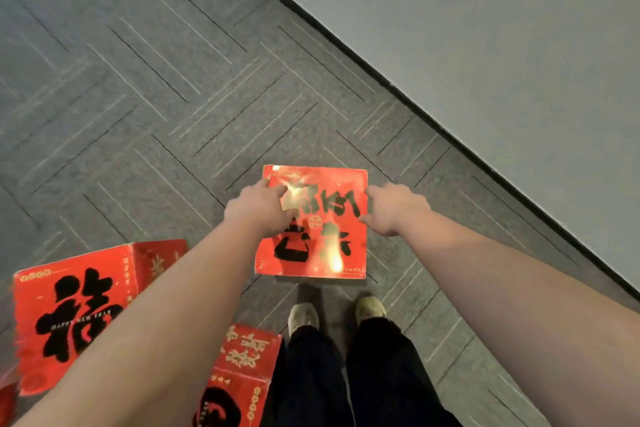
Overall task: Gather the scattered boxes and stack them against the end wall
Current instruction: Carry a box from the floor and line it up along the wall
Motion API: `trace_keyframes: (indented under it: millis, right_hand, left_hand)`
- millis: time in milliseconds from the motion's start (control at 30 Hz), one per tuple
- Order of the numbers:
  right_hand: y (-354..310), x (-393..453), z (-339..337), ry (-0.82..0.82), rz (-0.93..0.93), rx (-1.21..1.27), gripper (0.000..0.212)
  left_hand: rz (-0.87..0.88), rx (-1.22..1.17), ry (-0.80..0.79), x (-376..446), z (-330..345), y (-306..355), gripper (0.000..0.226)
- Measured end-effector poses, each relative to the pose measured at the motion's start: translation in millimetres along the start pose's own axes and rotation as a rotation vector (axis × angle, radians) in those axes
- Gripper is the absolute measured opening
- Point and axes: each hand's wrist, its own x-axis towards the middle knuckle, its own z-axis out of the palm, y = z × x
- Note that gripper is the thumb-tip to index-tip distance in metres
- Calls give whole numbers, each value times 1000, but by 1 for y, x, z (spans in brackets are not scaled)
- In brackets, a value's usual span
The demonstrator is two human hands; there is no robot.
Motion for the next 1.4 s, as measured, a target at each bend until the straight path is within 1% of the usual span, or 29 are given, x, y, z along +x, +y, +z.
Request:
trace_keyframes:
  millis: [200, 333, 533, 667, 800, 933, 1033, 1100, 1200, 1300, 1400]
  right_hand:
    - [-9, 42, 72, -74, 37, 45, 57]
    - [-8, 66, 110, -63, 54, 84, 61]
    - [-3, 97, 147, -29, 141, 230, 90]
    - [-1, 116, 165, 1, 190, 322, 104]
    - [2, 137, 183, 8, 208, 397, 111]
    - [4, 152, 193, 21, 209, 454, 114]
    - [4, 162, 202, 49, 185, 526, 116]
    - [2, 167, 209, 54, 152, 590, 118]
    - [-3, 172, 217, 61, 142, 649, 118]
    - [-2, 171, 214, 98, 173, 642, 111]
    - [10, 162, 208, 97, 205, 653, 104]
  left_hand:
    - [17, 43, -86, 48, 66, -20, 60]
    - [21, 50, -67, 71, 98, -32, 61]
    - [-42, 47, -23, 103, 136, -41, 93]
    - [-71, -1, 33, 122, 156, -44, 113]
    - [-106, -55, 45, 139, 173, -49, 123]
    - [-115, -159, 74, 154, 188, -53, 128]
    - [-78, -271, 119, 161, 199, -53, 129]
    - [-57, -306, 129, 161, 204, -51, 127]
    - [-62, -319, 152, 160, 208, -45, 121]
    - [-96, -286, 153, 156, 208, -34, 116]
    - [-80, -248, 127, 151, 201, -21, 113]
